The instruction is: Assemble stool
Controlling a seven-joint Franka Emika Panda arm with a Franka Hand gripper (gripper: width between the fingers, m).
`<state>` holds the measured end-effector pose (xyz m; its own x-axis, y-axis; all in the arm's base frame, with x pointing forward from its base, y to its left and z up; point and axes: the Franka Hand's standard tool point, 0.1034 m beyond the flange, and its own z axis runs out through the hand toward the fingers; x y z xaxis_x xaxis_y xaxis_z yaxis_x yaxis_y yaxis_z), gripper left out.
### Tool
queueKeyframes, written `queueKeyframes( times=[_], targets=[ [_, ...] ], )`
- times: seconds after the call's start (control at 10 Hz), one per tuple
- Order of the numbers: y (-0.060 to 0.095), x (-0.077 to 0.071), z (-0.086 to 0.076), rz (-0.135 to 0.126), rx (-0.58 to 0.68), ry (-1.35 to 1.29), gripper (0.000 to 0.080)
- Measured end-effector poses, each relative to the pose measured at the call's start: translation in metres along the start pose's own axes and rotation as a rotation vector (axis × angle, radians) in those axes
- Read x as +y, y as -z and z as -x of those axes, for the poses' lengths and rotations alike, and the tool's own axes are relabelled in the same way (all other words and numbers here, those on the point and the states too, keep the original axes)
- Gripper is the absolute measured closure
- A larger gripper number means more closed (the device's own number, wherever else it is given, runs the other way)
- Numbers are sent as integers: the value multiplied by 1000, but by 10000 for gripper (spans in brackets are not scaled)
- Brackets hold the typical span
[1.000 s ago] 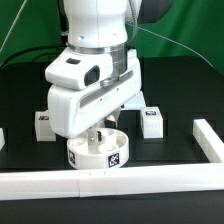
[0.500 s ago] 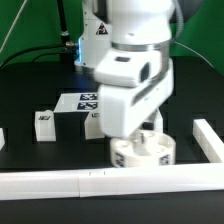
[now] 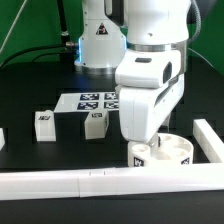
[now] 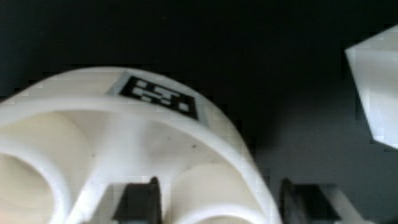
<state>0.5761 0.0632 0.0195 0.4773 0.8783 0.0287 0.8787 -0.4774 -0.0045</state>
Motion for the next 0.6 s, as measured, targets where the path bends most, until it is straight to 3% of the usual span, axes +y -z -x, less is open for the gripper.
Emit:
queueKeyframes(
  times=[0.2, 0.6],
  targets=[
    [0, 0, -1, -1, -1, -5, 478],
    [-1, -8, -28, -12, 8, 3, 478]
  ],
)
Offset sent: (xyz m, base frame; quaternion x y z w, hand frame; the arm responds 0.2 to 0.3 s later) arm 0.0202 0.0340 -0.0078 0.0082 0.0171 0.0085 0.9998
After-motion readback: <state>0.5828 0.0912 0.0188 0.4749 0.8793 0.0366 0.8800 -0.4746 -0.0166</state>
